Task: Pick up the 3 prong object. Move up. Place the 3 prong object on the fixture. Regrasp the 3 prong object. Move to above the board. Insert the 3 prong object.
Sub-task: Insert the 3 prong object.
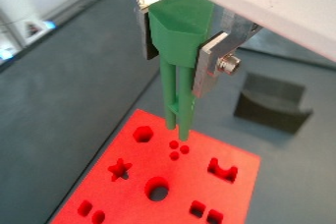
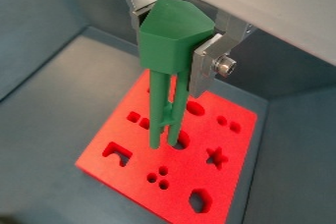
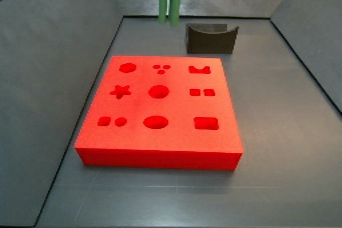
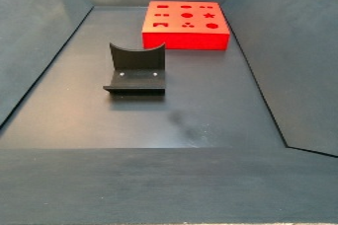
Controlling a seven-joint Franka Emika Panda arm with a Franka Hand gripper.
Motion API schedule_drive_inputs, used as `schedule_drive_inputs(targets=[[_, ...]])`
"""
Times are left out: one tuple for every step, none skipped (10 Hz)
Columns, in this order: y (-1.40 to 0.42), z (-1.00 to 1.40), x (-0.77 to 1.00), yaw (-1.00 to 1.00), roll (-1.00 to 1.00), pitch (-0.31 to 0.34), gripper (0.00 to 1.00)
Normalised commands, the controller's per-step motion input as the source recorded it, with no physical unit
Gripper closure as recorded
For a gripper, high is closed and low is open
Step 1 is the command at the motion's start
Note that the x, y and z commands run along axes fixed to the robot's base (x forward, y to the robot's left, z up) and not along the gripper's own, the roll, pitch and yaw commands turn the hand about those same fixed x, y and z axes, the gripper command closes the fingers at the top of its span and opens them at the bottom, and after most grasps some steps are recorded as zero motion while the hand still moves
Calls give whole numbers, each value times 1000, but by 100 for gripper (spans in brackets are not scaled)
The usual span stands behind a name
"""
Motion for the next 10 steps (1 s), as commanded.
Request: schedule_drive_inputs(targets=[[11,0,0,-60,-50,0,100],[-23,-140,0,0,4,0,100],[331,-483,246,-517,-76,136,100],[186,-643,269,-660,-73,186,100],[111,-643,229,-720,-116,156,100],[109,-563,186,-711,-127,116,100],[34,-194,0,-306,-33,0,100],[0,-40,0,0,0,0,100],[77,-220,0,-477,0,34,100],[37,-283,0,-934,0,41,100]])
